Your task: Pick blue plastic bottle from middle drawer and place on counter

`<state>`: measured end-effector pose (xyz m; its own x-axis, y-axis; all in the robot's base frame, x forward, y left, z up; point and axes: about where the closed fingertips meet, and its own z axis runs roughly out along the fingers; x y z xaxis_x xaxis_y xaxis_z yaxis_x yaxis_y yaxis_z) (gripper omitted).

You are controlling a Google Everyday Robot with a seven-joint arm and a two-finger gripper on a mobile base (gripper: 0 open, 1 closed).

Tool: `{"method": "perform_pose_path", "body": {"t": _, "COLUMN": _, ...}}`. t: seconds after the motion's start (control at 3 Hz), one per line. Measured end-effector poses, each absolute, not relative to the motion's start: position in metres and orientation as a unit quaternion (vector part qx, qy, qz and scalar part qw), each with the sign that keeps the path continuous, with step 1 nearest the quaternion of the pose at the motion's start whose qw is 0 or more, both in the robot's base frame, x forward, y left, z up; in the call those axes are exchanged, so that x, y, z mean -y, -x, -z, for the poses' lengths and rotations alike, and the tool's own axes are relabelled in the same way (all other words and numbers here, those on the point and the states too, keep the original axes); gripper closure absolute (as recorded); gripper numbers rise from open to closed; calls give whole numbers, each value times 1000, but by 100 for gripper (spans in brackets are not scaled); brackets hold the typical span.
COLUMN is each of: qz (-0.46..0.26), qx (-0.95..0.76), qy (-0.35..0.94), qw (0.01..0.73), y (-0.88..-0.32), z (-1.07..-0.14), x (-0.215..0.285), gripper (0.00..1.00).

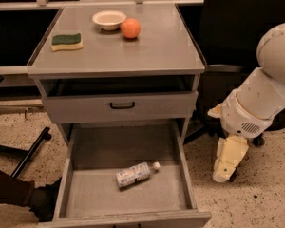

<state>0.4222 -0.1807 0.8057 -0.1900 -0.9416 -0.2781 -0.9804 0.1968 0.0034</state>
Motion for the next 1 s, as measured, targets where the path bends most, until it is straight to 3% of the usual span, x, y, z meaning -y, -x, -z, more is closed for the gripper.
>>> {"method": "perform_pose_path", "body": {"t": 0.33, "qz": -93, "qx": -762, "qy": 631, "qw": 112, "y": -423, "z": -801, "x": 176, "gripper": 0}}
{"method": "perform_pose_path", "body": {"t": 1.0, "qz": -160, "qx": -730, "qy": 647, "qw": 154, "y": -460, "z": -678, "x": 113, "gripper": 0}}
